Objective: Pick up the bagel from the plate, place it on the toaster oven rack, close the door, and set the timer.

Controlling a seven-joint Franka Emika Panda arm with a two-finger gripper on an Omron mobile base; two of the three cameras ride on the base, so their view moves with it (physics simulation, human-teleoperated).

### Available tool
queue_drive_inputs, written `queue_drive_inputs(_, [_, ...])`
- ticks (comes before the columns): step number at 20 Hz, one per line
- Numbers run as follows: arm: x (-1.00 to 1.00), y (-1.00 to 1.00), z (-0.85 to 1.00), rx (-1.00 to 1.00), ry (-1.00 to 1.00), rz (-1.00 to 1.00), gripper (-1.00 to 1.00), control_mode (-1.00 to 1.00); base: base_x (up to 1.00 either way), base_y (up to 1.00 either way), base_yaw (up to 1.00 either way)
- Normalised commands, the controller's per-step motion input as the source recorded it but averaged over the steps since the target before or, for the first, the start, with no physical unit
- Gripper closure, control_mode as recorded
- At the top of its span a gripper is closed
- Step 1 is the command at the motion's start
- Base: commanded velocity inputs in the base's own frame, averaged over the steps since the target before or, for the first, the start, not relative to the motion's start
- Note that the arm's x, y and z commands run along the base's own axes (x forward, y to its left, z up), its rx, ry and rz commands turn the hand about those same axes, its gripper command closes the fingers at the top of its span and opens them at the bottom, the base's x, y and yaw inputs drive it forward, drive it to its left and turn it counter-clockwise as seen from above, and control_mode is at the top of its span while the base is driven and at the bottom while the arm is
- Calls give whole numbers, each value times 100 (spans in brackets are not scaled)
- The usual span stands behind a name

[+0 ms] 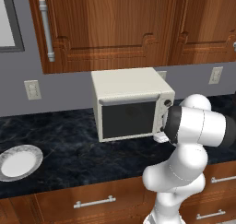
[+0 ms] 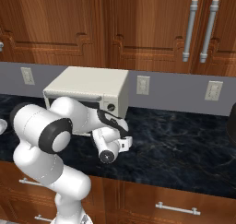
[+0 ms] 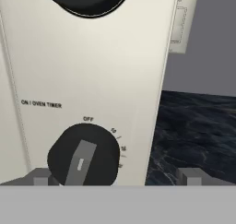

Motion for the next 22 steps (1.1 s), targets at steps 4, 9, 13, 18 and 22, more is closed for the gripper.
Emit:
queue_drive_inputs(4, [0,-52,10,0,0,-1,-100,-100,0,0,0])
queue_drive_inputs(9, [0,-49,31,0,0,-2,-100,-100,0,0,0])
queue_drive_inputs(13, [0,-21,58,0,0,-4,-100,-100,0,0,0])
queue_drive_inputs(18, [1,-1,69,0,0,-7,-100,-100,0,0,0])
queue_drive_inputs(22, [6,0,70,0,0,-6,-100,-100,0,0,0])
